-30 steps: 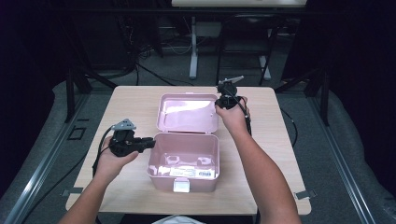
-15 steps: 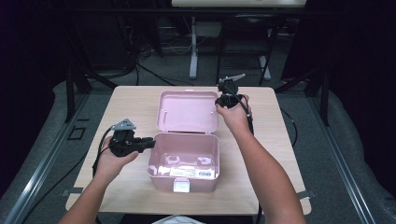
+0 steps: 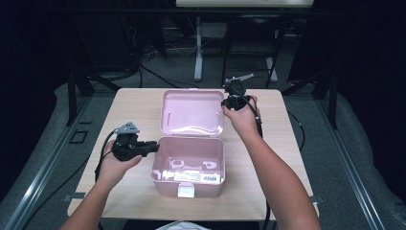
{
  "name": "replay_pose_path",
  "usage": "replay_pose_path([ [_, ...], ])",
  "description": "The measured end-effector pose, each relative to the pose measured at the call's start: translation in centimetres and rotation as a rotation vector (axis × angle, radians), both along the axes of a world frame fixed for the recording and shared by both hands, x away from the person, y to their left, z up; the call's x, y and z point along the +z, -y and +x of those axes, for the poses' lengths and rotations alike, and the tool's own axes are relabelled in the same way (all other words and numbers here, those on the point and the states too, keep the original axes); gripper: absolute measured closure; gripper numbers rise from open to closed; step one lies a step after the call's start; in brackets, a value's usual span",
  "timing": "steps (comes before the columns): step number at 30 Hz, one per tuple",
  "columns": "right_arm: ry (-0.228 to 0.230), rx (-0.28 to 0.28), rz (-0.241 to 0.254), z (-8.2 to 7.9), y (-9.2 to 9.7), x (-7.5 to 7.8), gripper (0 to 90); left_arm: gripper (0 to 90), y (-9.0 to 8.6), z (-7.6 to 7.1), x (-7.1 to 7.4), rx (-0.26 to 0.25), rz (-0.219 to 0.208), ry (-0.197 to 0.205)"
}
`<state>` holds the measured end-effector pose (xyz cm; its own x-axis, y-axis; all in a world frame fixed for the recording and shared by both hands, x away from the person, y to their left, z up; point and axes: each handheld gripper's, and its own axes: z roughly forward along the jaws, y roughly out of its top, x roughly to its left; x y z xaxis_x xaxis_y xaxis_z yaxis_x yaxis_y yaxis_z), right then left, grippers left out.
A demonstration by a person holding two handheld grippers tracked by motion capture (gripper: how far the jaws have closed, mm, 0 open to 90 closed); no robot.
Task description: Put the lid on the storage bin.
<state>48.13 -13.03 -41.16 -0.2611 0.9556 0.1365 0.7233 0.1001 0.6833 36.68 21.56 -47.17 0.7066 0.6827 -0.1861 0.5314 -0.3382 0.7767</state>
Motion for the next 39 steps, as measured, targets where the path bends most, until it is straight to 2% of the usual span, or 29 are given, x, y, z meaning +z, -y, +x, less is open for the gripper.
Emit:
replay_pose_path([
  [11, 0.031, 0.025, 0.018, -1.2, 0.3, 1.2, 85.2, 76.4, 0.0, 0.0, 0.0, -0.001, -0.001, 0.001],
  [16, 0.066, 0.048, 0.014, -2.1, 0.5, 1.9, 85.4, 76.4, 0.0, 0.0, 0.0, 0.000, -0.002, 0.001],
  [25, 0.096, 0.073, 0.000, -3.4, 0.5, 2.6, 85.5, 76.5, -0.1, 0.0, 0.0, 0.001, -0.006, -0.005],
  [32, 0.110, 0.085, 0.007, -4.1, 0.6, 3.0, 85.6, 76.6, -0.1, 0.0, 0.0, 0.002, -0.006, -0.005],
  [39, 0.149, 0.101, -0.004, -5.4, 0.6, 3.4, 85.8, 76.6, -0.1, 0.0, -0.1, 0.004, -0.010, -0.006],
])
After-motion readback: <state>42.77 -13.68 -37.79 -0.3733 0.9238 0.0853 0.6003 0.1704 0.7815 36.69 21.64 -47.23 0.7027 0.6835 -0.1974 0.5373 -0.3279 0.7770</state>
